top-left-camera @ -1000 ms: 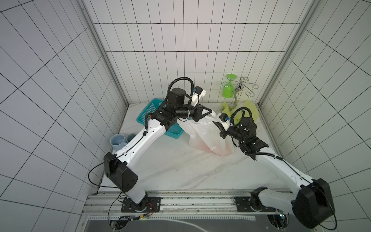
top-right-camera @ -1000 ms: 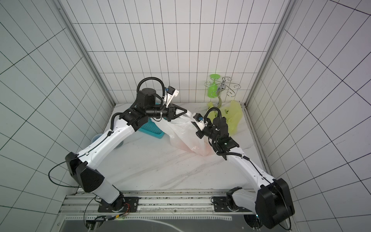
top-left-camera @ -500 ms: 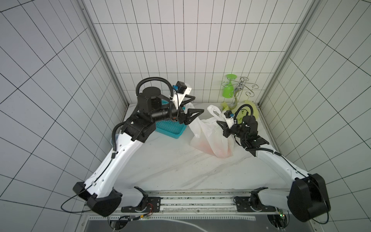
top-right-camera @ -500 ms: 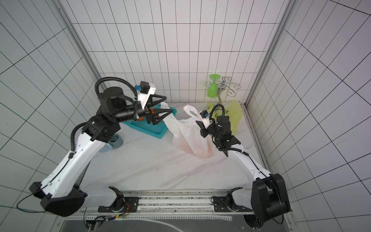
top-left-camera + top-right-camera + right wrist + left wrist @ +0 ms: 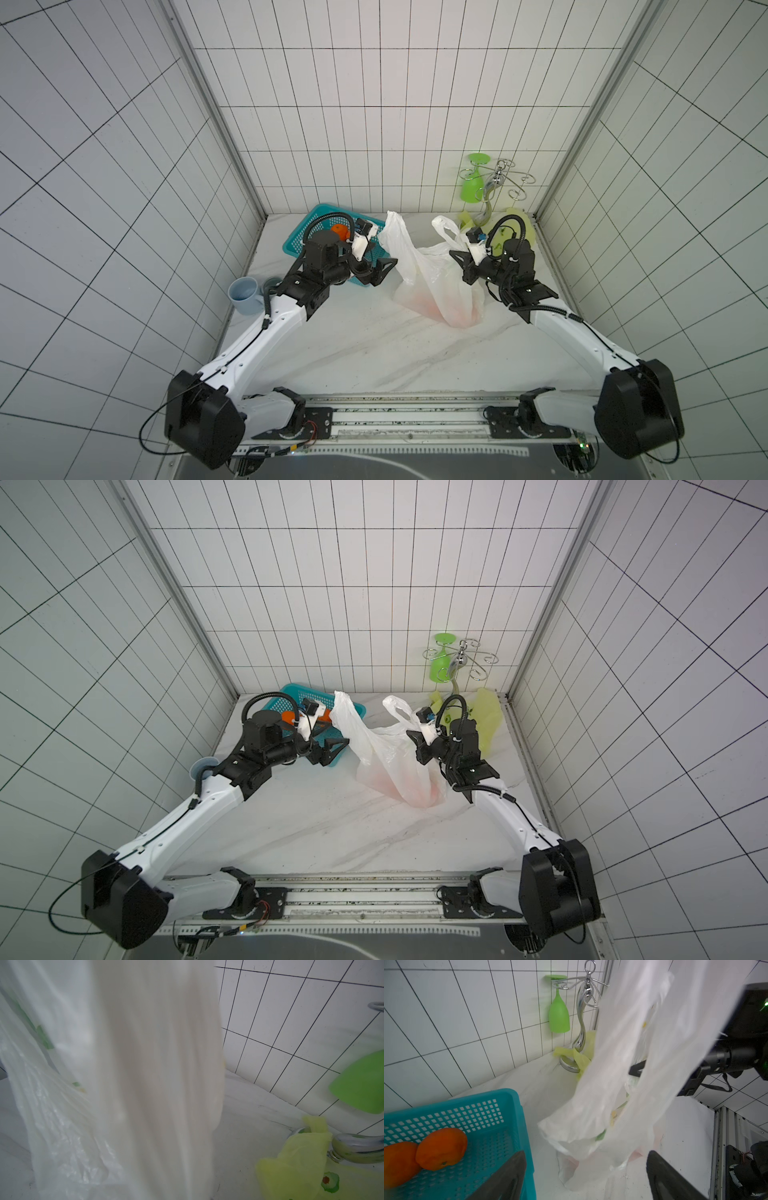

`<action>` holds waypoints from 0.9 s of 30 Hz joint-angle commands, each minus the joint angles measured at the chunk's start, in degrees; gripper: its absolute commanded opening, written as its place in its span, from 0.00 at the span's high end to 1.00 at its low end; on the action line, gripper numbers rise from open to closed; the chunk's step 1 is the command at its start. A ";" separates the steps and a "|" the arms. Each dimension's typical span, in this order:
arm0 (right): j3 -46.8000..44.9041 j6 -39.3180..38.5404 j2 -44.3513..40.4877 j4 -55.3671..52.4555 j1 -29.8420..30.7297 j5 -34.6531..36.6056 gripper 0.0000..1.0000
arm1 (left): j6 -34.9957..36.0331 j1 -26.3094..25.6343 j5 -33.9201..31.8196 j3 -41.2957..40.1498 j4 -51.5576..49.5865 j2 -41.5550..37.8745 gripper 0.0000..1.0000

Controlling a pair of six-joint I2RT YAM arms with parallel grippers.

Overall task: Place the oranges into plastic bags & tie knots
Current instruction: Adjust the plastic bag at the center of the board, then tie the plastic bag at the center of the board.

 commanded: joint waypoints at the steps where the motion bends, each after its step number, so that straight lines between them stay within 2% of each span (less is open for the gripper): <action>1: 1.78 0.77 0.50 -1.19 -0.81 -1.14 1.00 | -2.54 -1.61 0.11 -0.06 14.66 1.10 0.15; 6: 2.07 1.19 0.62 -1.42 -0.91 -0.38 1.00 | -6.48 -4.76 4.70 0.00 23.07 6.11 0.35; 10: 2.23 2.08 0.63 -1.41 -0.90 -0.48 1.00 | -9.75 -7.28 5.69 0.02 27.91 9.67 0.36; 15: 2.23 2.00 0.78 -1.40 -0.90 -0.46 1.00 | -10.70 -8.98 6.20 2.39 28.47 13.14 0.39; 20: 1.90 -0.04 -0.47 -1.37 -1.16 -0.90 1.00 | -11.47 -7.44 6.19 2.27 29.39 14.00 0.55; 27: -0.76 -14.04 -6.09 -2.14 -0.92 -3.58 1.00 | -13.23 -4.50 8.63 1.63 29.25 13.02 0.85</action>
